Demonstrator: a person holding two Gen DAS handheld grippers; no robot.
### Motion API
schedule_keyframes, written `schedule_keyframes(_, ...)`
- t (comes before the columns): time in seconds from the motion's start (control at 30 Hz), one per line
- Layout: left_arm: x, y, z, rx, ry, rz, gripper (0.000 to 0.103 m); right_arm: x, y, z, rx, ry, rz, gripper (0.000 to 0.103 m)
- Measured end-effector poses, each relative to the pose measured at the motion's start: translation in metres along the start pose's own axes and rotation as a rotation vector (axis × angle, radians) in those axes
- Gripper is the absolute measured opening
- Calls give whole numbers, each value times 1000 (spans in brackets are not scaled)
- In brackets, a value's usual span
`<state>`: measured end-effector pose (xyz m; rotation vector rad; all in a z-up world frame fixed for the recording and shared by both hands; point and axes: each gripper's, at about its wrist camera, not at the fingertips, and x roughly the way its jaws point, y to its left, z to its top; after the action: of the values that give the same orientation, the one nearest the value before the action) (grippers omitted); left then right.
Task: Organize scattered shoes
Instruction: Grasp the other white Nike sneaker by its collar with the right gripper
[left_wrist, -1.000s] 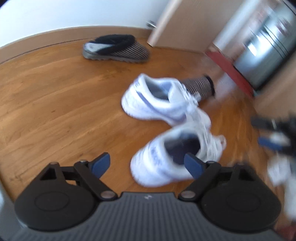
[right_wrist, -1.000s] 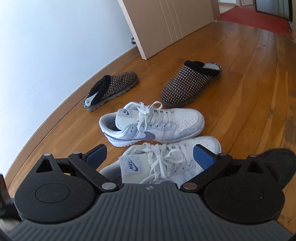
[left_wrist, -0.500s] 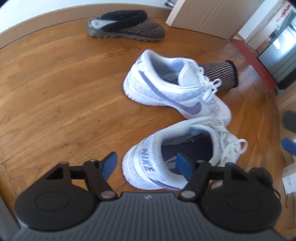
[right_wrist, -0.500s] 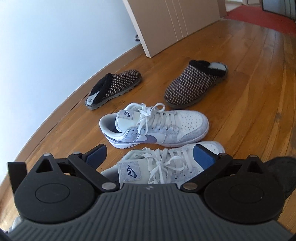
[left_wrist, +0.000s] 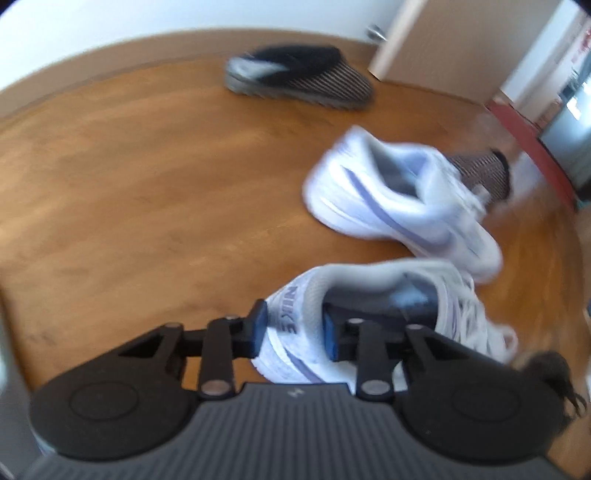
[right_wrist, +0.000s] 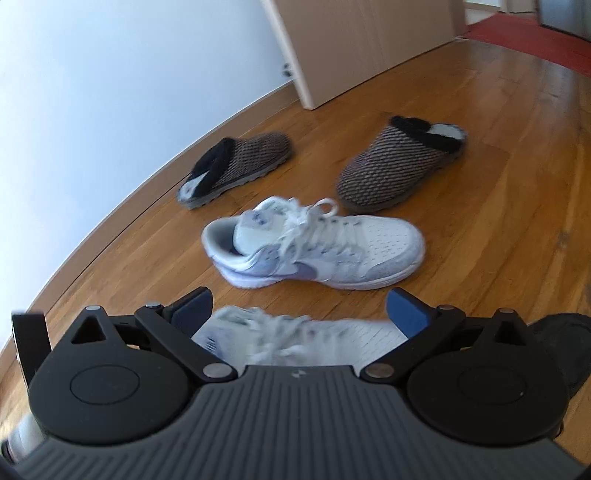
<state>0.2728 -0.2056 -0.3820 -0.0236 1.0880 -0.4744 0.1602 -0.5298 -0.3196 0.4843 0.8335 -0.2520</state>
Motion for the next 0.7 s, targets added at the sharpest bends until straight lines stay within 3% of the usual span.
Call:
schedule_keyframes(0.1, 2, 30, 20, -16, -2, -6, 25, 12, 26, -2, -171, 74, 72, 102)
schedule_keyframes(0.2, 0, 41, 31, -6, 41, -48, 26, 30, 61, -11, -425, 134, 142, 102)
schedule_keyframes(0.33, -44, 52, 26, 14, -28, -98, 44, 71, 99, -23, -782, 171, 188, 102)
schedule_keyframes(0.53, -83, 81, 7, -31, -34, -80, 44, 115, 120, -22, -946, 290, 282, 102)
schedule_keyframes(0.7, -102, 115, -7, -100, -28, -38, 45, 137, 121, -27, -946, 393, 329, 102)
